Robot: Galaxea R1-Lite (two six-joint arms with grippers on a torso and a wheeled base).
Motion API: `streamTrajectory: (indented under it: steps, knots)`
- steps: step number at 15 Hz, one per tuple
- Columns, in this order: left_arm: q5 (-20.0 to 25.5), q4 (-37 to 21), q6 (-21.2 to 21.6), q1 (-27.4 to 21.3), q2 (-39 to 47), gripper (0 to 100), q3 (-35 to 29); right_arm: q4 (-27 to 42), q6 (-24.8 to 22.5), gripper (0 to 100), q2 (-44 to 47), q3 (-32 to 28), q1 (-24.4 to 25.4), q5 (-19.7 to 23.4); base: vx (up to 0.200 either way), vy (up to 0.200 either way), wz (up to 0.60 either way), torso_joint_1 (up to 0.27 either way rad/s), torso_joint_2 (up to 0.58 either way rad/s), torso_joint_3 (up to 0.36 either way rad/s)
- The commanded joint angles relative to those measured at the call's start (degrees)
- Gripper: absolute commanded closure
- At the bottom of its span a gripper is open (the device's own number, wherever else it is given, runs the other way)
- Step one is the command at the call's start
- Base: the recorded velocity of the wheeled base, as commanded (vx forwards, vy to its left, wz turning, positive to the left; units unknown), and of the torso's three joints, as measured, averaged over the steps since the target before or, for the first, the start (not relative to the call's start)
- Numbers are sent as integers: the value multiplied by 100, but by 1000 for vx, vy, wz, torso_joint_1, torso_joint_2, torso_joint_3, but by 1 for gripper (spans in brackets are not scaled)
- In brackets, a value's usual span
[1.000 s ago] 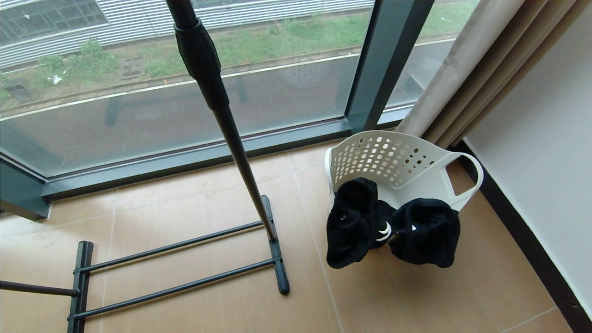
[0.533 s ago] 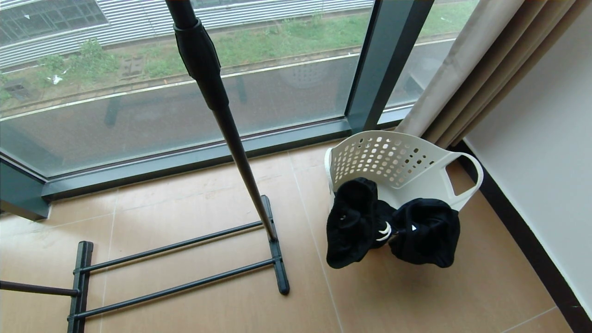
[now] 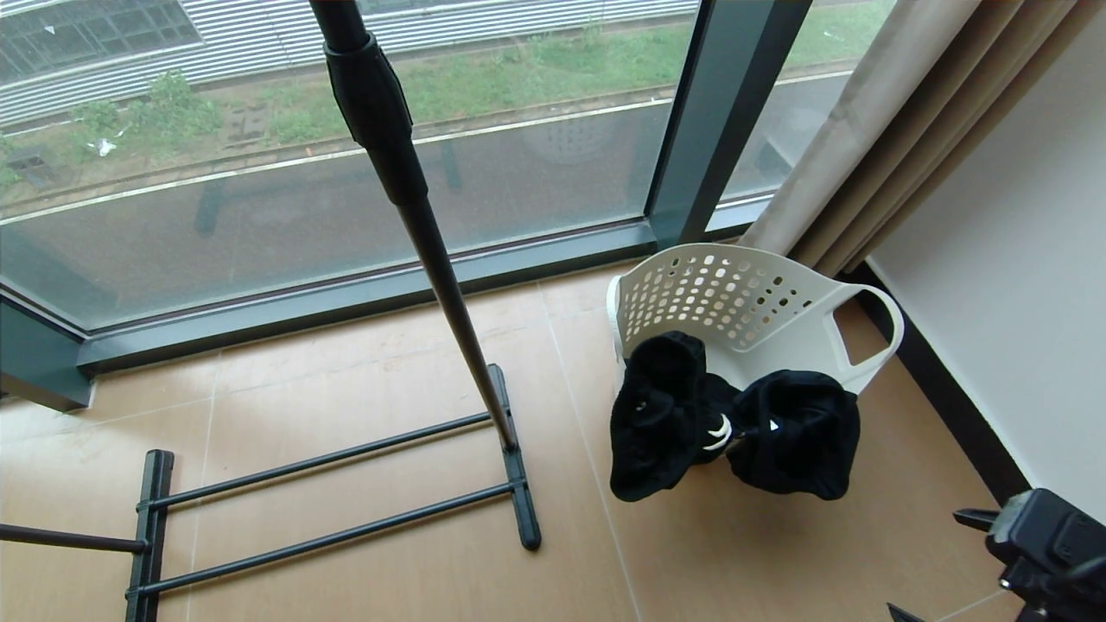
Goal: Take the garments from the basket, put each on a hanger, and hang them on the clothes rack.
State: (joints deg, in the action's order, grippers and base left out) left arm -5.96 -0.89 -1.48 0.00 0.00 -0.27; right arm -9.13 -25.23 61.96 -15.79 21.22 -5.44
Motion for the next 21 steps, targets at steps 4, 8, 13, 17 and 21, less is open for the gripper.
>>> streamTrajectory:
  steps: [4,8,13,17,21]
  knots:
    - [-2,1,-2,0,0,0,0,-1021,-1423,0,3498,-2192,347,-634,0,0,0,0,0,0]
    - [-2,1,-2,0,0,0,0,-1056,-1432,0,4517,-3449,497,-1117,0,0,0,0,0,0]
    - [-2,1,-2,0,0,0,0,-1056,-1423,0,5335,-4653,646,-1531,0,0,0,0,0,0]
    - [-2,1,-2,0,0,0,0,-1038,-1432,0,5897,-5453,646,-1777,0,0,0,0,0,0]
    - [-2,1,-2,0,0,0,0,-1012,-1432,0,6222,-5945,611,-1865,0,0,0,0,0,0]
